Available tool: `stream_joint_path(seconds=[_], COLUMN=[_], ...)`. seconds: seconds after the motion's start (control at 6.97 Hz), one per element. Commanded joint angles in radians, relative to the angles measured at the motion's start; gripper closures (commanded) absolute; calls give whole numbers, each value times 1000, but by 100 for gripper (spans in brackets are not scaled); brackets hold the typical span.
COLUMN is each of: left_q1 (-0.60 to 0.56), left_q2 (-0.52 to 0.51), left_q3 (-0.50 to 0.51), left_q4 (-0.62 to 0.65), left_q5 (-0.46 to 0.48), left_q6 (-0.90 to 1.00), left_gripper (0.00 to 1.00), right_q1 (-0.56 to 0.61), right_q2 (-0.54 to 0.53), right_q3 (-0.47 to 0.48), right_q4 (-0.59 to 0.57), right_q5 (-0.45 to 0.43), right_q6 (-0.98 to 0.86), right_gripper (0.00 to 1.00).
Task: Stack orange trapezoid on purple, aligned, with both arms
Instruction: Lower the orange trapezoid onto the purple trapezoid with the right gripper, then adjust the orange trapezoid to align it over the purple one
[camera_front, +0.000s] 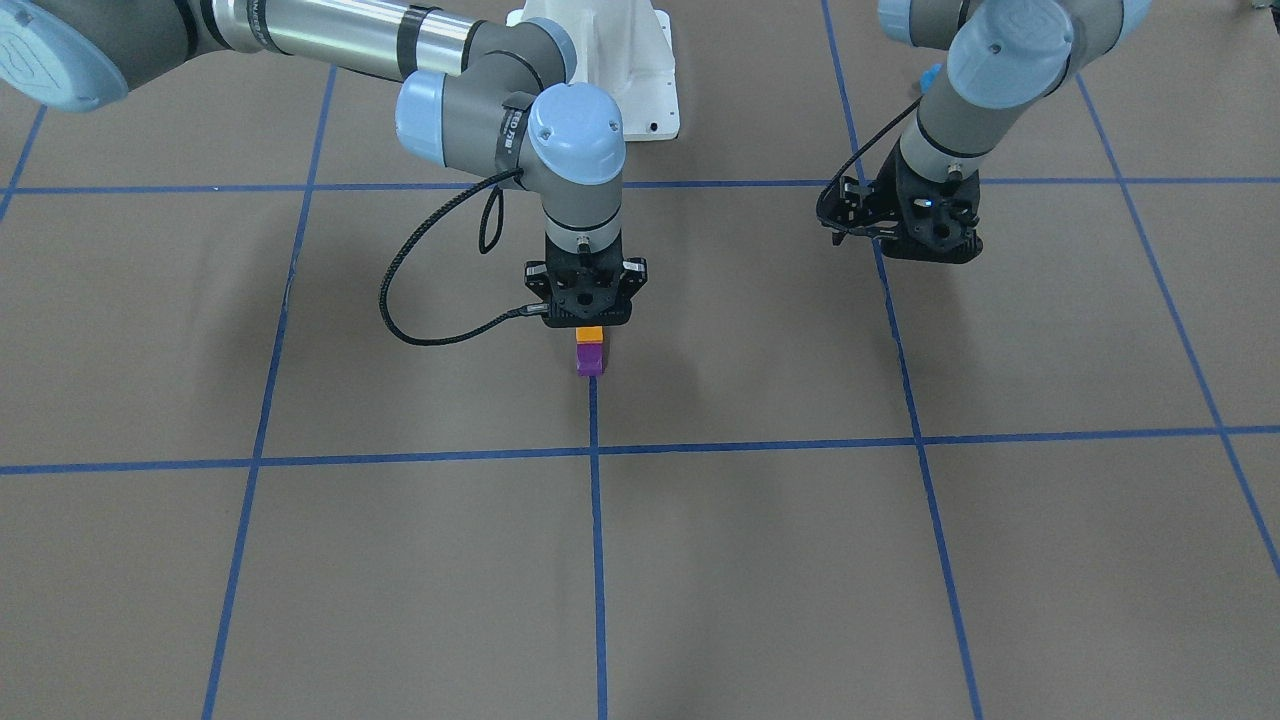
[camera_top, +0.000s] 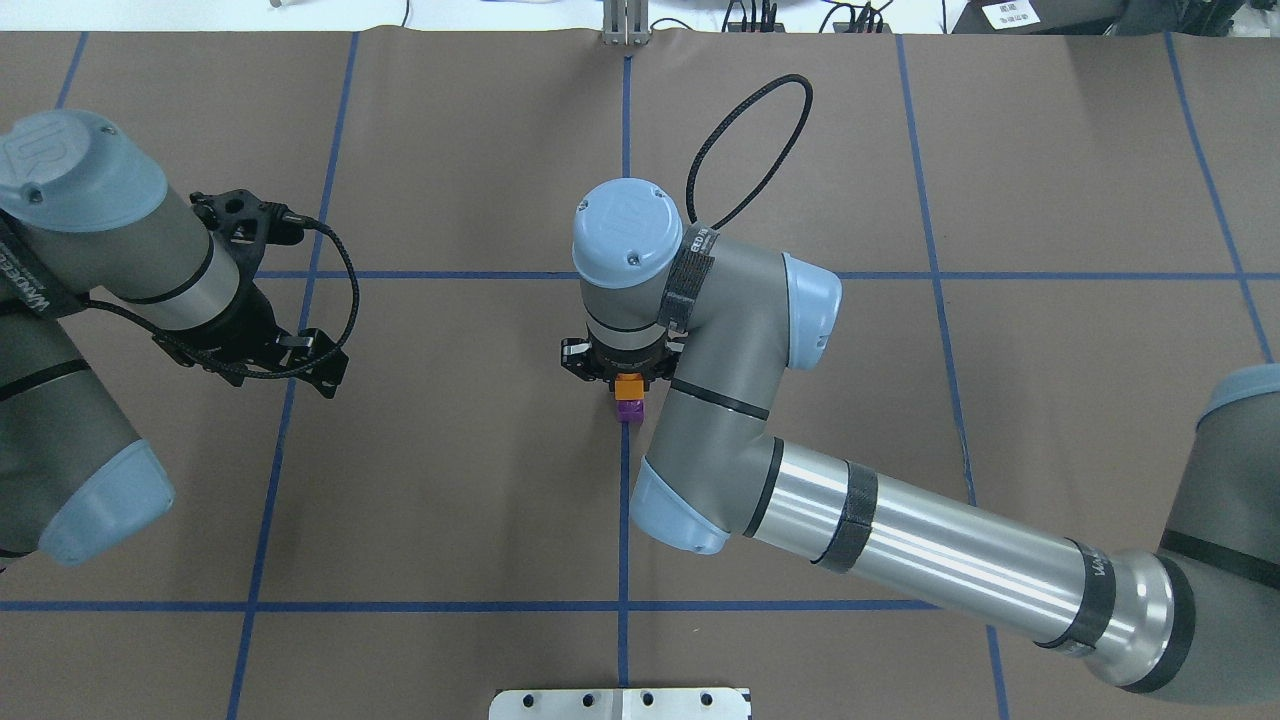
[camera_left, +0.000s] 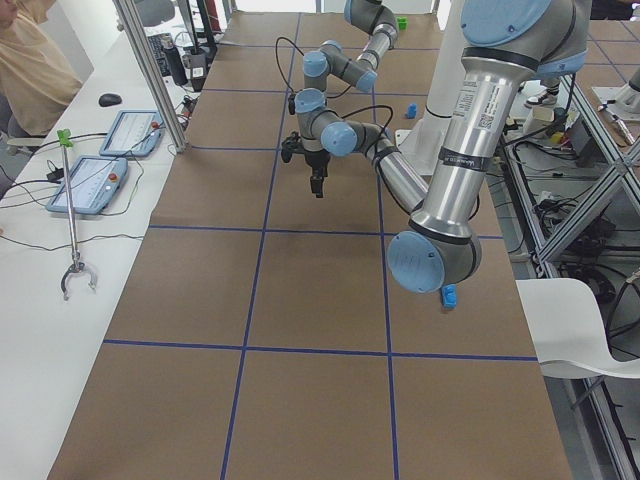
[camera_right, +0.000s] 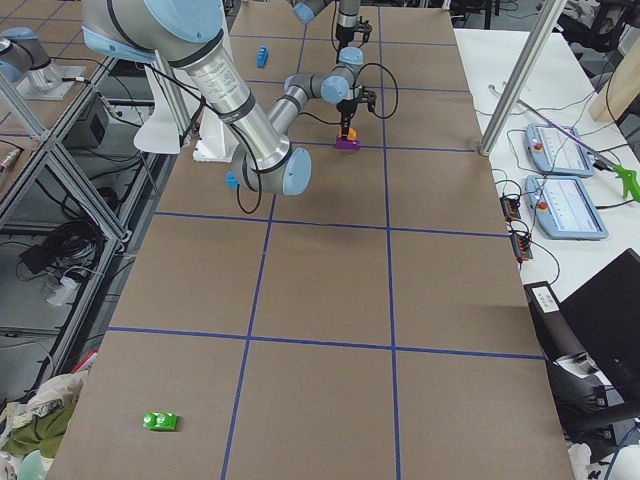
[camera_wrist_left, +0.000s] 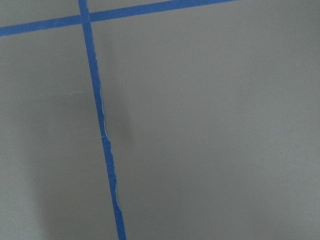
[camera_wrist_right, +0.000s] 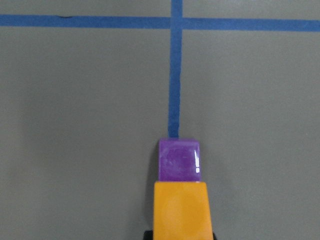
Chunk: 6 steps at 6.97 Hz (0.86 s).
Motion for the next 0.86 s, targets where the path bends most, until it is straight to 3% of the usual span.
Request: stream_joint_path(seconds=[0.0,0.72], left_q1=[0,0], left_q2=[0,-8], left_q3=[0,0], left_q4=[0,2], left_q5=[0,0], left_q6=[-1,-3], left_gripper=[0,0], right_q1=[-1,11], right_q2=[2,3], right_q3=[-3,-3], right_q4=[0,0], right_q5=[0,0], right_q6=[-1,2], right_gripper=[100,100])
